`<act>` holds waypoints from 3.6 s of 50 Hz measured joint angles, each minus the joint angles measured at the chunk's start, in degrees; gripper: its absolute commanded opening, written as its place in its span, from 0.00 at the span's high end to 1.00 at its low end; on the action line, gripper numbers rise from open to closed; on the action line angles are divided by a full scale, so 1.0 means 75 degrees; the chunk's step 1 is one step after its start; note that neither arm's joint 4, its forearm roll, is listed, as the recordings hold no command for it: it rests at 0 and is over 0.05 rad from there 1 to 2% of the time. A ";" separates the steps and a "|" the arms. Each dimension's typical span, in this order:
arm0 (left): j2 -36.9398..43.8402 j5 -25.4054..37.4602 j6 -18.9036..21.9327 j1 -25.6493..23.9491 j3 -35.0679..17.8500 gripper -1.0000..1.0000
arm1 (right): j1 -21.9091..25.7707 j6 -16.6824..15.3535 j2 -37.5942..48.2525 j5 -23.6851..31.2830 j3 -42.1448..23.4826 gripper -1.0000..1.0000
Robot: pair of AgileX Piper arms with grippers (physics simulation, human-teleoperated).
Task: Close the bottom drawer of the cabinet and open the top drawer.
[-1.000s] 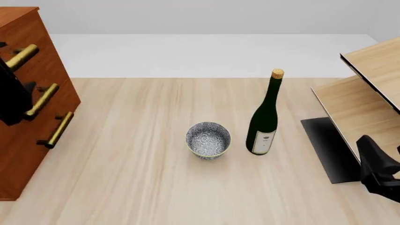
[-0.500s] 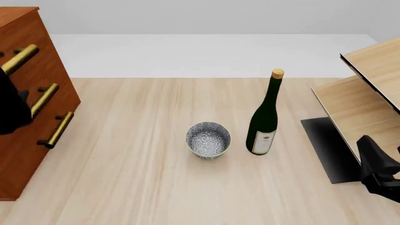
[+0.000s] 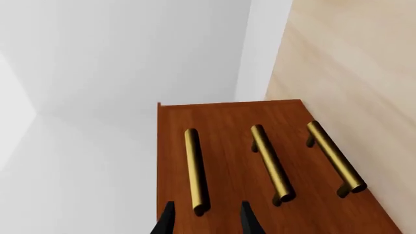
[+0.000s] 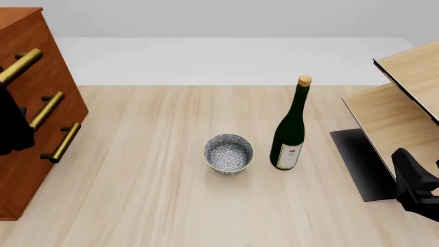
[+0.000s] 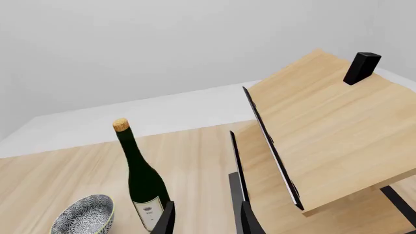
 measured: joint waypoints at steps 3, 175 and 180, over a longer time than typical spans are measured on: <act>0.0042 -0.0092 0.0076 0.0062 0.0024 0.00 | -0.0003 0.0005 0.0019 -0.0017 0.0000 0.00; 0.1358 -0.1002 0.0553 -0.0576 -0.0630 1.00 | -0.0119 0.0202 0.0501 -0.0431 0.0014 0.00; 0.1356 -0.0994 0.0533 -0.0608 -0.0631 1.00 | -0.0125 0.0203 0.0506 -0.0434 0.0013 0.00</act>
